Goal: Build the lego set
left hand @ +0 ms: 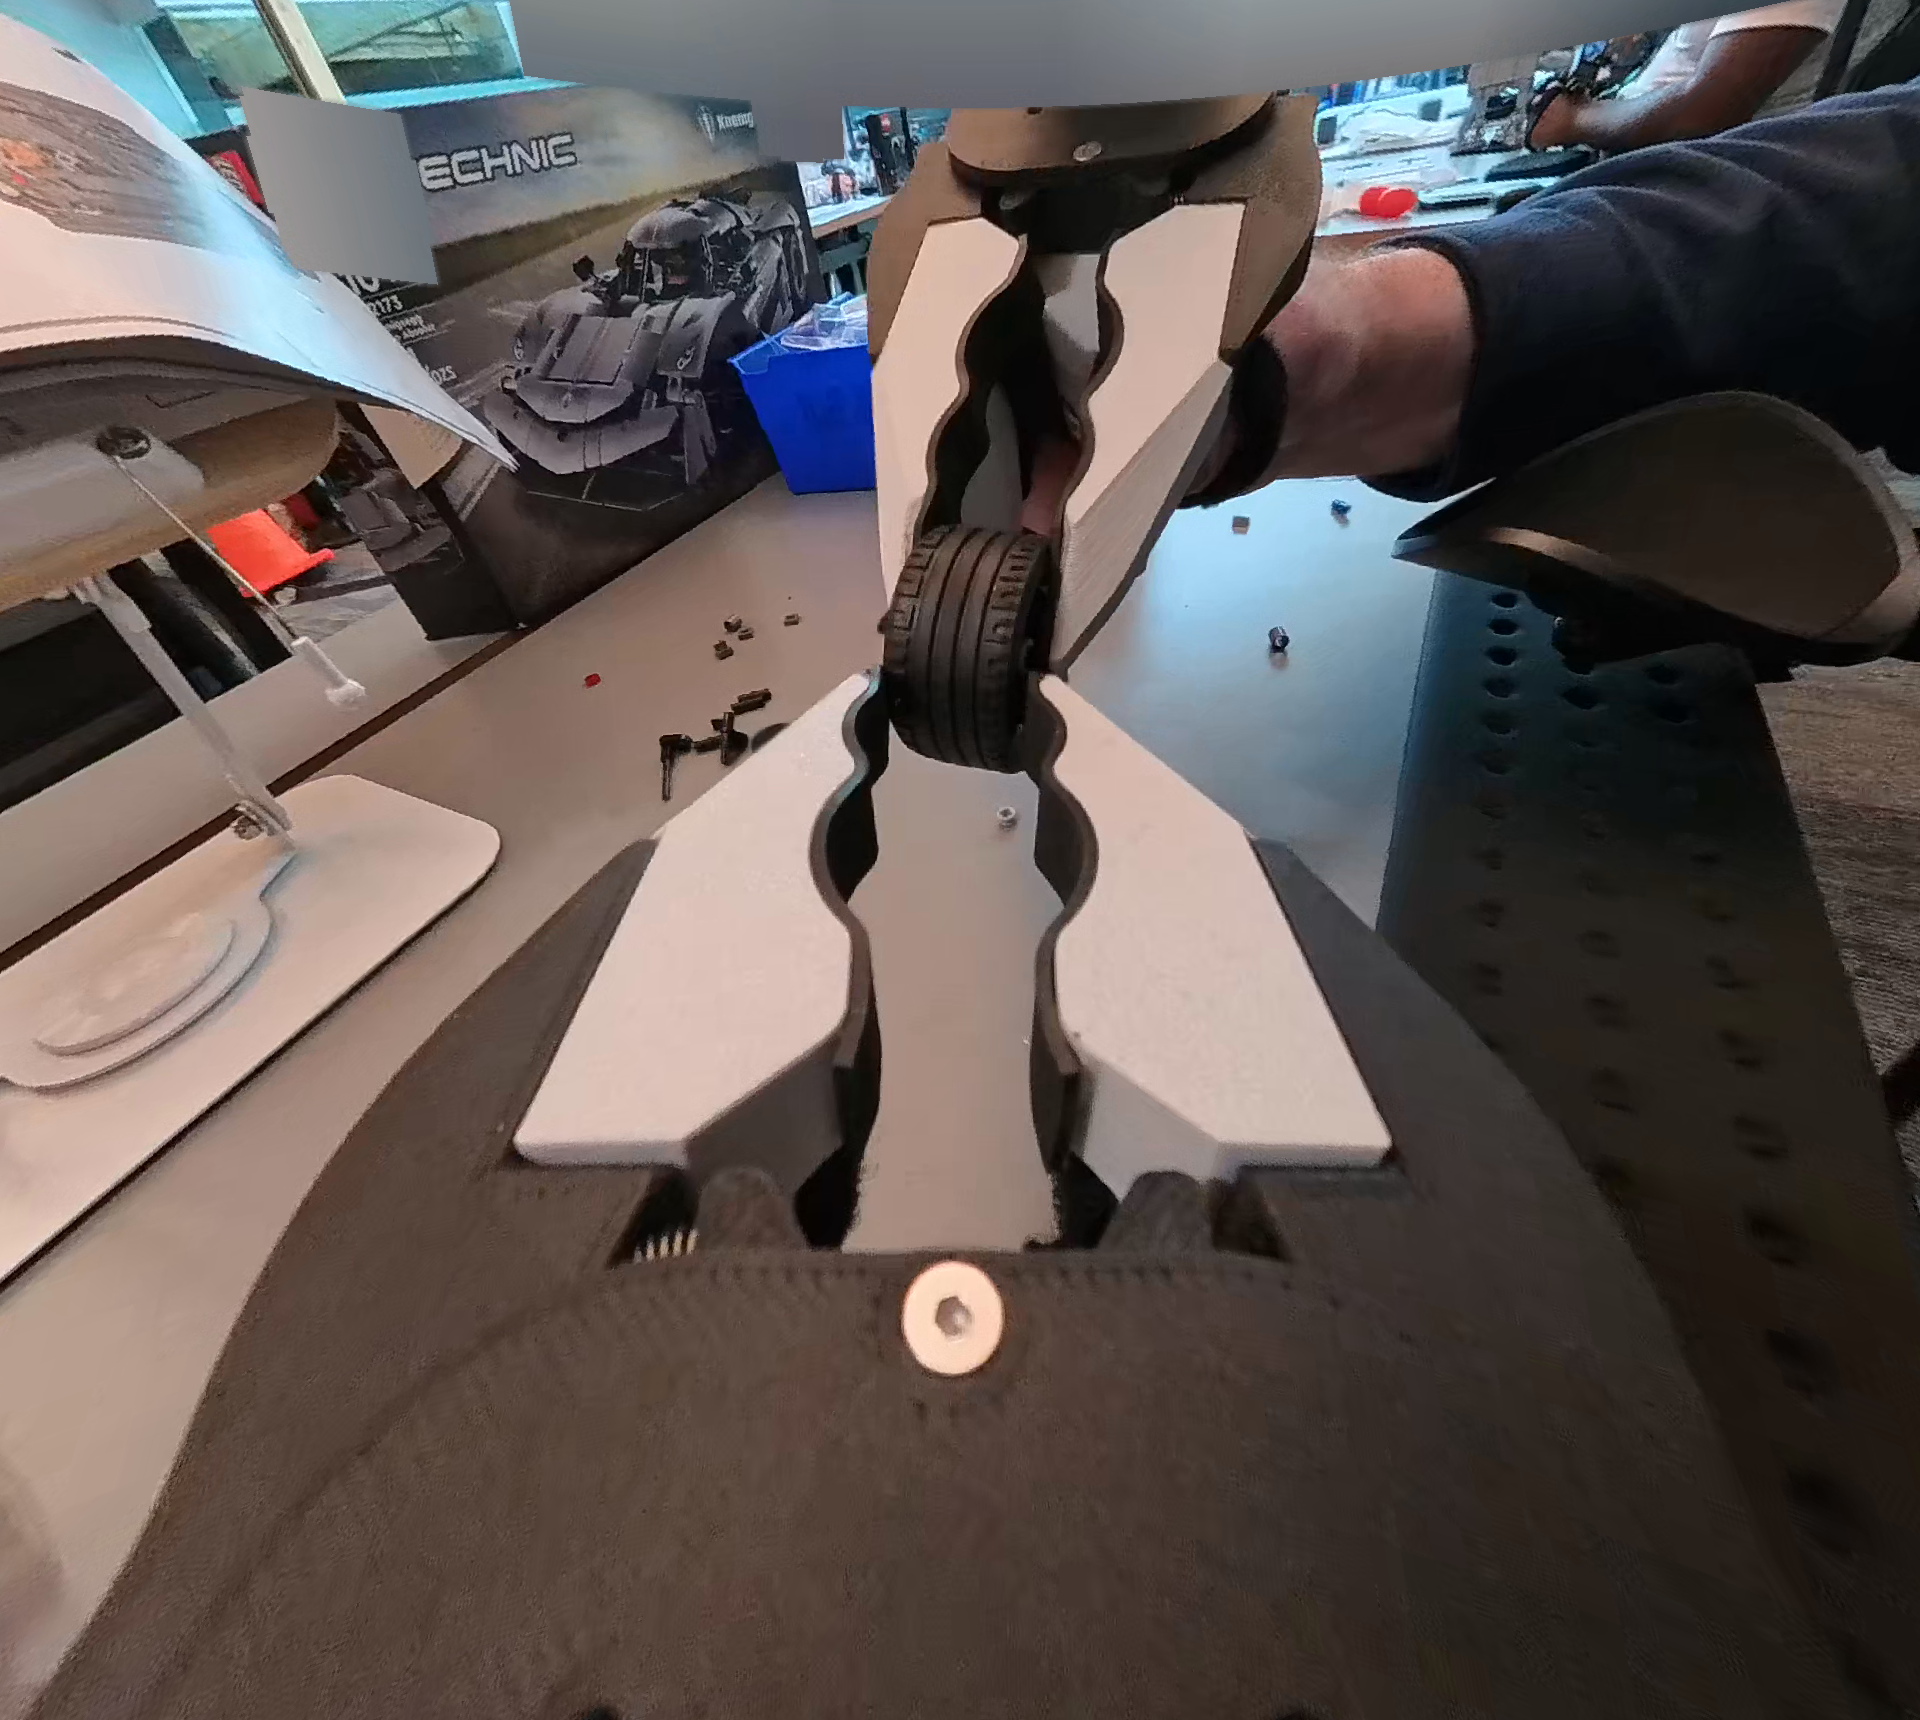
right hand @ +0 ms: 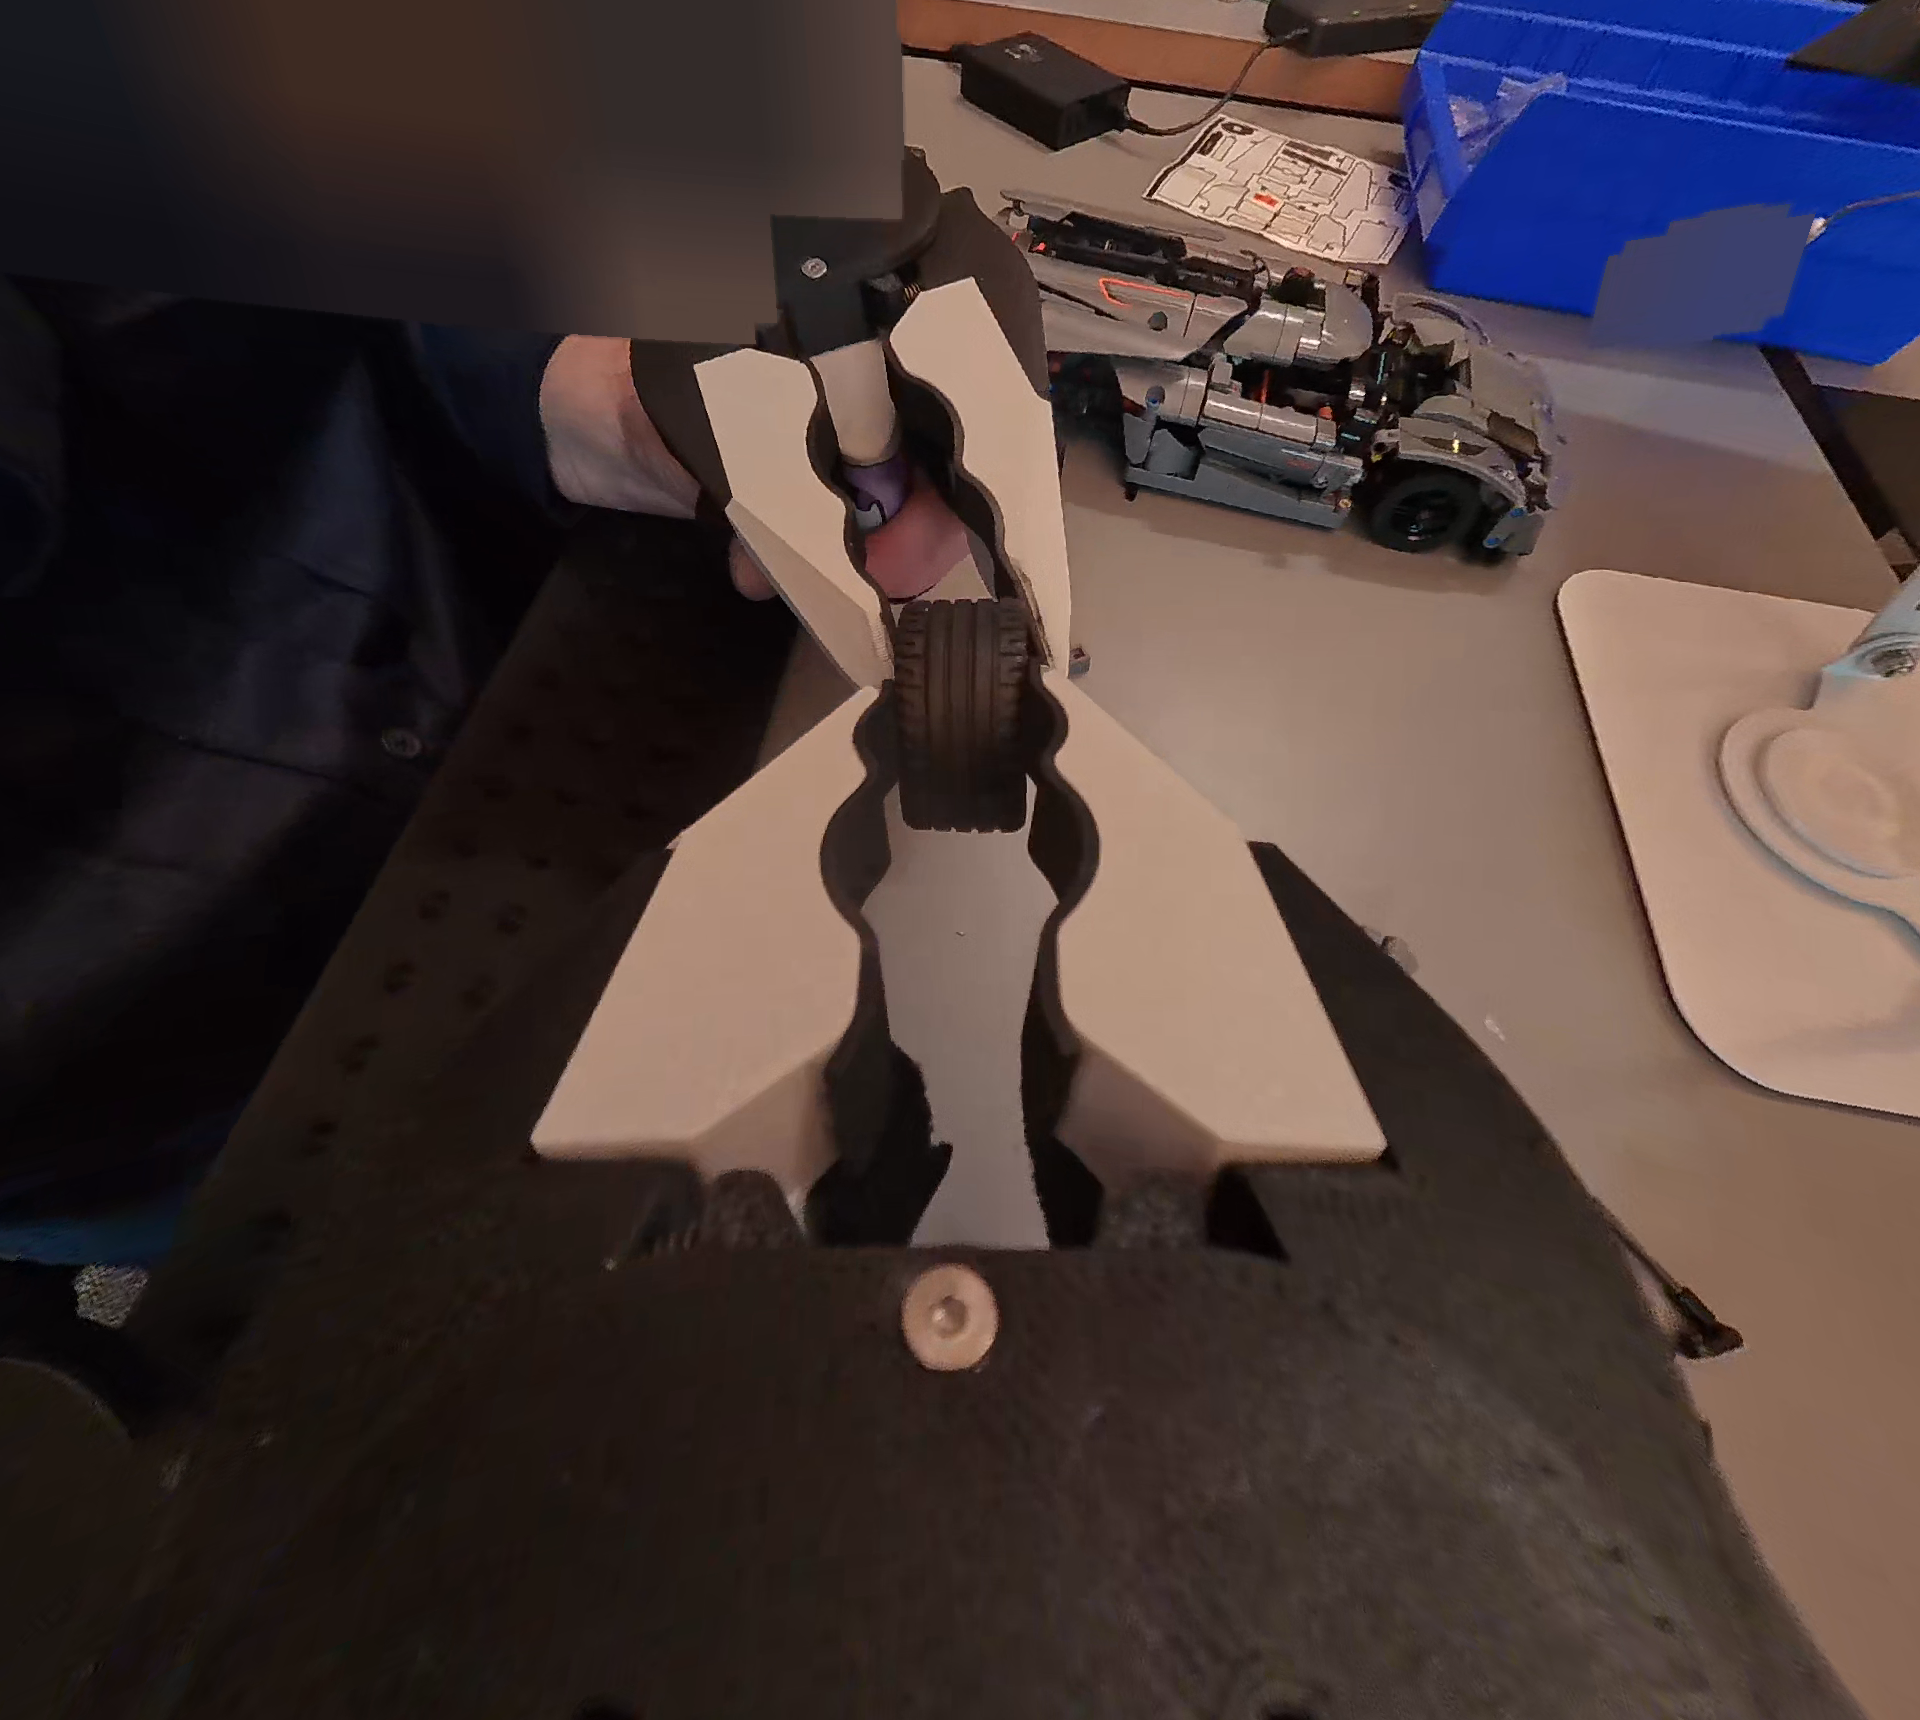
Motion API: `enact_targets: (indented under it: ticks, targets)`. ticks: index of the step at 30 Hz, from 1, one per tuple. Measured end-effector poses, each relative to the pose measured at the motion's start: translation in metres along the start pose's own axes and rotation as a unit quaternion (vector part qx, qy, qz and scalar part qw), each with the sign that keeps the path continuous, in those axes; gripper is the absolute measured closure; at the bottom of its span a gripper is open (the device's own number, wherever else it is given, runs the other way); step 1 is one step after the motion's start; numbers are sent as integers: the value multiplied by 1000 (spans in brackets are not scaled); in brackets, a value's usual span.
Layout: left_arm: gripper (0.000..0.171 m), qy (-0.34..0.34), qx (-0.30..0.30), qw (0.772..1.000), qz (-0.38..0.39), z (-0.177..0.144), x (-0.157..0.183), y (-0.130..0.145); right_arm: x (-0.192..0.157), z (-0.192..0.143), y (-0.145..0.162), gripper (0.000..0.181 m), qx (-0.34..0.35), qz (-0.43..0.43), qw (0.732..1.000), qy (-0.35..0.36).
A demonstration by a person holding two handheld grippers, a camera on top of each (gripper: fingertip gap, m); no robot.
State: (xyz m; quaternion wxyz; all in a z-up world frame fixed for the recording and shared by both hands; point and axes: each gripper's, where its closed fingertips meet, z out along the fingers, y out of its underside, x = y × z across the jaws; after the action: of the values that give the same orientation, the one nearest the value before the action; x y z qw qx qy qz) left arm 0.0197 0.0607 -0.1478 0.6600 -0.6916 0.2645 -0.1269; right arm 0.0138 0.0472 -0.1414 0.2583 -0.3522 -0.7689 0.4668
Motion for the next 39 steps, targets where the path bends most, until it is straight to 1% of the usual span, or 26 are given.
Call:
enact_targets:
  ticks: [6, 11, 13, 15, 16, 18, 19, 21, 23, 25, 27, 30, 31, 33, 39]
  targets:
    - [150, 0, -2, 1000, 5, -1, 0, 0, -1, 2, -1, 162, -13, -25, 1000, 14]
    - [151, -4, -21, 1000, 7, -1, -2, 5, 1, 5, 2, 162, -30, -36, 999, 24]
    - [151, -7, -20, 1000, 1, -2, -4, 5, 3, 5, 2, 162, -22, -24, 999, 20]
    - [151, 3, -26, 1000, -15, 0, -4, 9, 3, 5, 6, 161, -20, -4, 1000, -4]
    - [152, 8, -27, 999, -21, 0, -3, 10, 2, 4, 4, 160, -7, 10, 1000, -20]
    - [152, 3, -22, 1000, -12, 1, -3, 7, 2, 1, 4, 156, 3, 24, 999, -33]
    - [152, 1, -26, 1000, -16, 1, -5, 9, 2, 1, 5, 154, -1, 22, 999, -33]
    - [152, 8, -21, 999, -30, 0, -4, 8, 3, 1, 4, 157, 3, 13, 1000, -24]
    - [152, 5, -22, 999, -30, 0, -6, 9, 4, 1, 6, 153, -8, 13, 1000, -22]
    - [152, 7, -18, 999, -34, 0, -5, 8, 8, -3, 7, 153, -10, 9, 1000, -5]
    - [152, 7, -10, 999, -38, -1, -7, 5, 9, -4, 11, 153, -18, 14, 1000, -4]
    - [152, 5, -13, 999, -37, 0, -7, 6, 5, 0, 14, 150, -24, 14, 1000, -8]
    - [151, 5, -16, 999, -34, 0, -6, 7, 6, 1, 14, 151, -24, 15, 1000, -5]
    - [152, 3, -16, 999, -32, 0, -7, 7, 9, 0, 13, 158, -19, 20, 1000, 1]
    - [151, -6, -18, 1000, -20, 1, -8, 7, 8, 1, 13, 158, -12, 49, 999, -8]
